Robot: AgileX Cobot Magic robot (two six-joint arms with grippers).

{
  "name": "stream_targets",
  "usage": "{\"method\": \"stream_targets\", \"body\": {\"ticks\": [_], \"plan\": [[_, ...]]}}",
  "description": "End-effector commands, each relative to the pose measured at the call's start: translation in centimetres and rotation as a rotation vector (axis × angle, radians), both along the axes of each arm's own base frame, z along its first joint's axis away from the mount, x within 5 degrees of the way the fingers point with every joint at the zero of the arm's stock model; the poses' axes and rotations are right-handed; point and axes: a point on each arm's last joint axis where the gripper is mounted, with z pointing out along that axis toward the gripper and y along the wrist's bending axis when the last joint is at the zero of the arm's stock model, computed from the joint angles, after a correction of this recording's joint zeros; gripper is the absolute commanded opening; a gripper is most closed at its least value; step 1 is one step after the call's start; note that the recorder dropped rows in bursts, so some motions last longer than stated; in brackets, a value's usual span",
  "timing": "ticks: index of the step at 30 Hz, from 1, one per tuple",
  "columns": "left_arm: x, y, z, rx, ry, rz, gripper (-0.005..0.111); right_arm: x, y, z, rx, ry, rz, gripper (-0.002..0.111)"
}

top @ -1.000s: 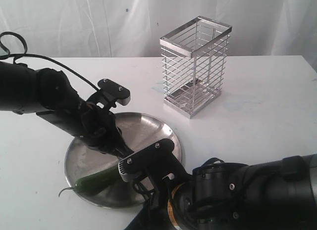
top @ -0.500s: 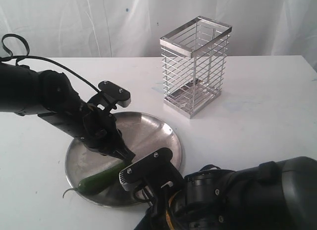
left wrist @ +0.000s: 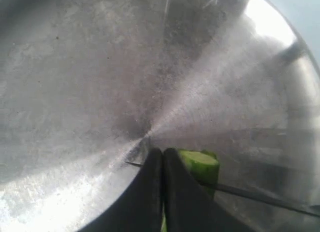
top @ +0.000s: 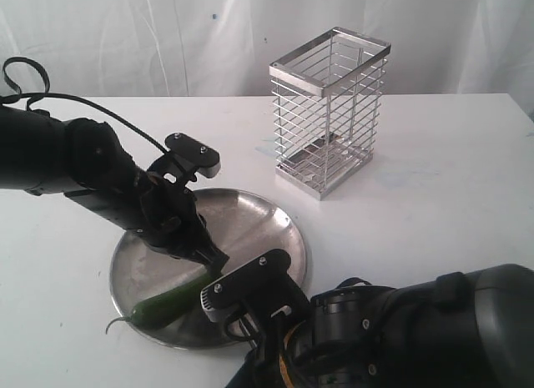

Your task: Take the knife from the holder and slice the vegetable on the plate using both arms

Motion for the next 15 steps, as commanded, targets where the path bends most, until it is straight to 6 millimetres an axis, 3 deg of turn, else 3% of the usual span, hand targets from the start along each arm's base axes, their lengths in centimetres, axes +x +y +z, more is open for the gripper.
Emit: {"method": "stream_targets", "body": {"ticks": [1,9,15], "plan": [[0.0,0.0,-0.5,0.0,0.024,0.007,0.0,-0.1,0.1,-0.1,0.013,0.005,0.003,0.0],[0.4,-0.2,-4.4,0.051,0.126,0.008,0.0,-0.1,0.1,-0.1,0.015,0.01,-0.003,0.0],[0.5,-0.2,-4.0,0.045,0.101,0.014,0.0,-0.1,0.1,-0.1,0.017,0.017,-0.013,0.0]]}}
